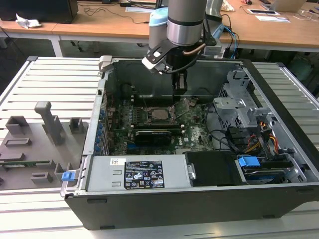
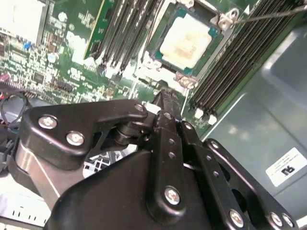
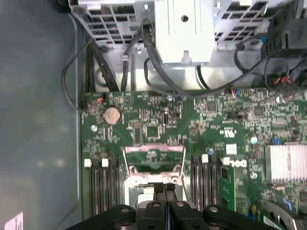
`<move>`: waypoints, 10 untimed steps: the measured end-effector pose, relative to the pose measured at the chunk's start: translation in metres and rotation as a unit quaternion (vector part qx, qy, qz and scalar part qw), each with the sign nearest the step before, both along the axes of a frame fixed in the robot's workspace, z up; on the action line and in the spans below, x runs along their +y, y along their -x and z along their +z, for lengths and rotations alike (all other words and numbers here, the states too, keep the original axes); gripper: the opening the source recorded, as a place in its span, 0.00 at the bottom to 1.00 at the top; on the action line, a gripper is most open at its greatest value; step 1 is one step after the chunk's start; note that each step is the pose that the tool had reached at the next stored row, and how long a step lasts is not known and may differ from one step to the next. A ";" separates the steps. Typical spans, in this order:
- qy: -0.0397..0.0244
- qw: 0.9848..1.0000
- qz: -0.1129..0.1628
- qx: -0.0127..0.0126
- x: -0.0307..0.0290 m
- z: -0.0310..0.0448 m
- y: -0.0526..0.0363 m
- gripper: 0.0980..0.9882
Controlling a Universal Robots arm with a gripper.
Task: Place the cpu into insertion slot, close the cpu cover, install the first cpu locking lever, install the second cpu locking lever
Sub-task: 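Close the cpu cover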
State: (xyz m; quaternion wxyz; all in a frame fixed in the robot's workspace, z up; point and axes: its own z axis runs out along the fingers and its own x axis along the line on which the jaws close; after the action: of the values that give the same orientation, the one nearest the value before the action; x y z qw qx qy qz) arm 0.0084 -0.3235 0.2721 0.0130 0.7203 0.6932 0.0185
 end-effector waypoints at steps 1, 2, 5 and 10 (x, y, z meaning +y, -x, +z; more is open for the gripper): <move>0.000 1.000 0.000 0.000 0.0001 0.0000 -0.0080 0.01; 0.000 1.000 0.000 0.000 0.0001 0.0000 -0.0111 0.01; 0.000 1.000 0.001 0.001 0.0003 -0.0006 -0.0165 0.01; 0.001 1.000 0.005 0.000 0.0015 -0.0074 -0.0245 0.01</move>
State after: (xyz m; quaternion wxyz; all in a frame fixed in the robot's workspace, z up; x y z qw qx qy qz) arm 0.0329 -0.3220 0.2647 0.0133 0.7170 0.6967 0.0175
